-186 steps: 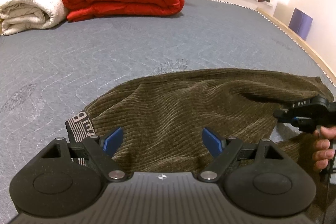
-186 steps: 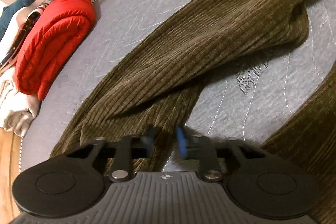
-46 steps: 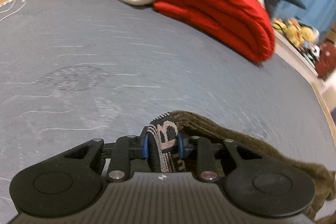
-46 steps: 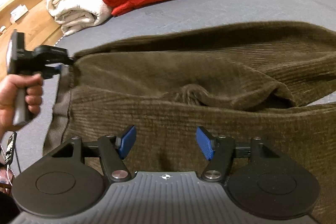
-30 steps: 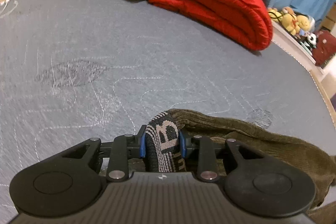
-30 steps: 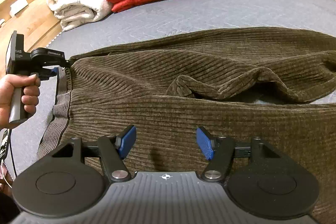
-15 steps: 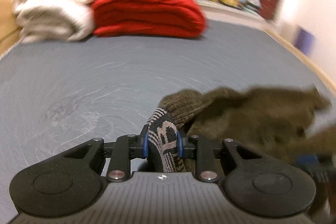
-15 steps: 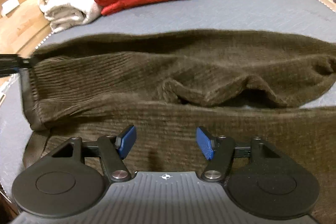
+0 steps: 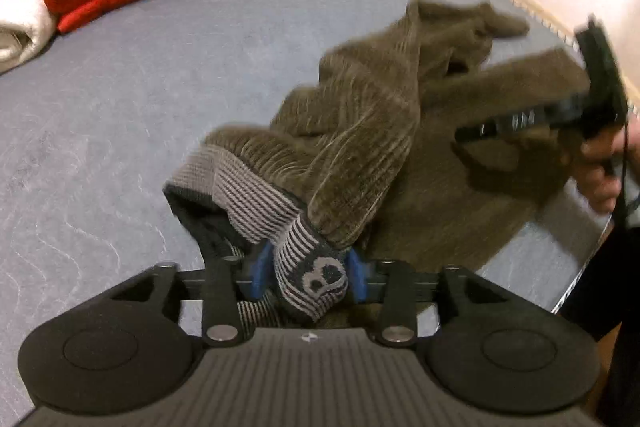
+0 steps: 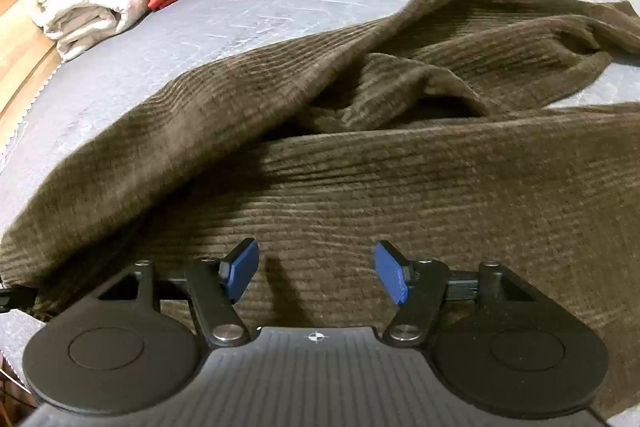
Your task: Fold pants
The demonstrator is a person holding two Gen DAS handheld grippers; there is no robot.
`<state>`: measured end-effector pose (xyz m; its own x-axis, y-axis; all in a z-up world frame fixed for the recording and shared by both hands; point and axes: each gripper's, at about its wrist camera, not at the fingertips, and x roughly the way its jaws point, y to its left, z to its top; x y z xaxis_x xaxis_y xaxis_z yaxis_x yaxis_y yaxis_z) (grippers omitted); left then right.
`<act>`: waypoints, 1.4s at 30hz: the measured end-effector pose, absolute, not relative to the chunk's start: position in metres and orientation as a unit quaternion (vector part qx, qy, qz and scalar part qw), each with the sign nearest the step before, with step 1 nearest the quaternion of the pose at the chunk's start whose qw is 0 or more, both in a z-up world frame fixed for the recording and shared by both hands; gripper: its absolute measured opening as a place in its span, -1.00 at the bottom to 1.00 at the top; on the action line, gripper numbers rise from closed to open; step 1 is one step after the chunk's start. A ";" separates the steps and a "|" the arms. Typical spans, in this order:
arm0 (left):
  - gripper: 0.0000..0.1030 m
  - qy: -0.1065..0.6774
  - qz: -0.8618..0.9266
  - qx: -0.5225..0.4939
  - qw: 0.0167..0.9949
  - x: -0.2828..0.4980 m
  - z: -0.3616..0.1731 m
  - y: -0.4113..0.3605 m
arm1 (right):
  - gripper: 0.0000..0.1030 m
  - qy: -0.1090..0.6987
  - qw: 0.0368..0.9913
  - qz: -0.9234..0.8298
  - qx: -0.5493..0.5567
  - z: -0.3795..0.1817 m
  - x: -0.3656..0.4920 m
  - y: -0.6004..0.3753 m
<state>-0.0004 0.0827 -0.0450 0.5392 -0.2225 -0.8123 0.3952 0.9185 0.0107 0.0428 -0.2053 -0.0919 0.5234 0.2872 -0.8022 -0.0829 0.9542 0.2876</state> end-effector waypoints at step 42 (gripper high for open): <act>-0.56 0.382 -0.192 0.323 0.844 0.063 -0.102 0.049 | 0.31 0.395 0.878 0.020 0.271 -0.060 0.062 -0.302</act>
